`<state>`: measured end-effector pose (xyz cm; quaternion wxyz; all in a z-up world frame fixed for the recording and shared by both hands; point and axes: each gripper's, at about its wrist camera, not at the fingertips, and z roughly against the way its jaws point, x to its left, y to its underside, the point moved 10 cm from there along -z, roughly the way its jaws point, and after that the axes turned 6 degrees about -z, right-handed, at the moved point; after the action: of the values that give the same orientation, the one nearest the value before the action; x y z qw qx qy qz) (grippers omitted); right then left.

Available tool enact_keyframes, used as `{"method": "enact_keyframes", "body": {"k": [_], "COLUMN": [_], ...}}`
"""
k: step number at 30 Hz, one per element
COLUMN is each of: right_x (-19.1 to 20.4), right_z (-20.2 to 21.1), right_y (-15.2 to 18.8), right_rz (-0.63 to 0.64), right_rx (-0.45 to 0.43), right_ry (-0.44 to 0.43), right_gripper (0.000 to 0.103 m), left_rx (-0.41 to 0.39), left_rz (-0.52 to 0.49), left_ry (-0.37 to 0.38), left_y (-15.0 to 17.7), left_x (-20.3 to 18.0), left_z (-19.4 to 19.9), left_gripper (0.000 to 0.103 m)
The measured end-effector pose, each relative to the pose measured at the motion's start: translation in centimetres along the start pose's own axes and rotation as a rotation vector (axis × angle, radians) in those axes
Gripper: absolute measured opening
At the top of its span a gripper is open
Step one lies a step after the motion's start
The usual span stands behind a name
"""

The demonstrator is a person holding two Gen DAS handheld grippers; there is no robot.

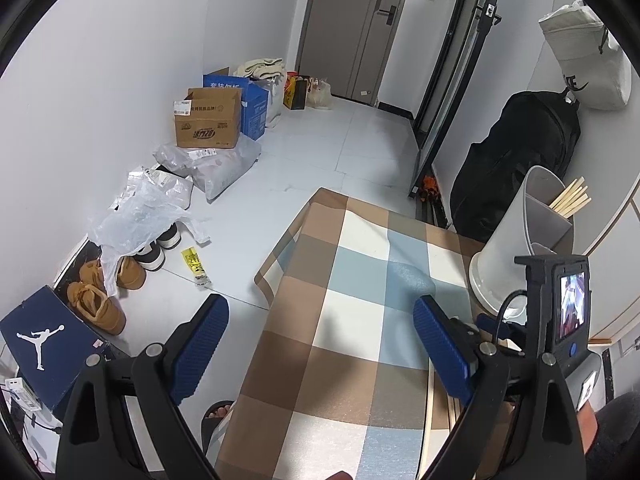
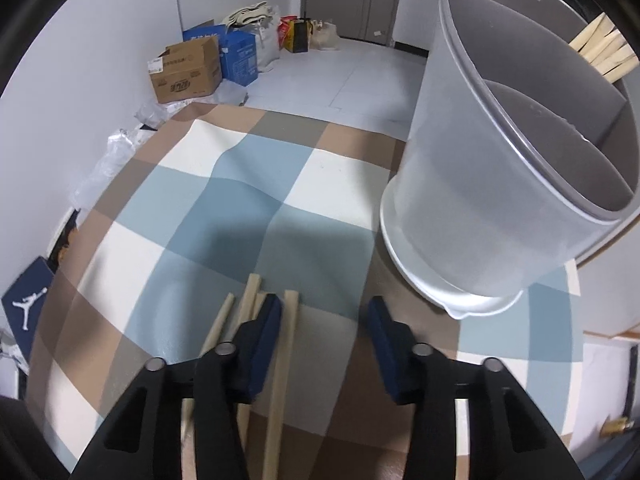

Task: Organize utensils
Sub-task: 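Grasp a chopstick with the right gripper while the left gripper grasps another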

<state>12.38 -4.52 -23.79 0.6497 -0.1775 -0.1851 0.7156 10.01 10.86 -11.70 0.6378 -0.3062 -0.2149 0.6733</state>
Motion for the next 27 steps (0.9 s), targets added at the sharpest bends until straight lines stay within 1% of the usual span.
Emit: {"method": "enact_keyframes", "body": {"k": [2, 3, 5, 7, 8, 12, 18, 21, 24, 27], "right_x": [-0.1, -0.3, -0.4, -0.8, -0.9, -1.9, -2.9, -3.4, -4.2, -4.9], "right_z": [0.1, 0.3, 0.3, 0.8, 1.0, 1.5, 3.0, 4.0, 5.7, 7.6], "right_y": [0.3, 0.4, 0.4, 0.7, 0.7, 1.3, 1.0, 0.6, 0.1, -0.6], "right_rz": [-0.01, -0.01, -0.02, -0.042, -0.048, -0.083, -0.135, -0.171, -0.207, -0.227], "right_rx": [0.003, 0.001, -0.001, -0.01, -0.018, -0.024, -0.054, -0.071, -0.117, -0.164], "right_ry": [-0.004, -0.001, -0.008, -0.039, -0.047, -0.079, -0.139, -0.176, -0.209, -0.242], "right_gripper": [0.028, 0.026, 0.017, 0.012, 0.008, 0.006, 0.006, 0.006, 0.006, 0.006], "left_rx": [0.002, 0.003, 0.008, 0.014, 0.016, 0.028, 0.045, 0.074, 0.131, 0.186], "left_rz": [0.006, 0.008, 0.017, 0.02, 0.018, -0.005, -0.055, -0.077, -0.107, -0.145], "left_ry": [-0.006, -0.007, -0.007, -0.008, -0.009, -0.016, -0.022, -0.002, 0.037, 0.037], "left_y": [0.0, 0.0, 0.1, 0.1, 0.2, 0.4, 0.9, 1.4, 2.2, 3.1], "left_x": [0.2, 0.3, 0.5, 0.6, 0.5, 0.0, -1.0, -1.8, -3.2, -4.3], "left_z": [0.0, 0.0, -0.2, -0.3, -0.3, -0.8, -1.3, -1.8, -2.6, -3.5], "left_gripper": [0.091, 0.091, 0.091, 0.091, 0.091, 0.091, 0.091, 0.091, 0.091, 0.091]}}
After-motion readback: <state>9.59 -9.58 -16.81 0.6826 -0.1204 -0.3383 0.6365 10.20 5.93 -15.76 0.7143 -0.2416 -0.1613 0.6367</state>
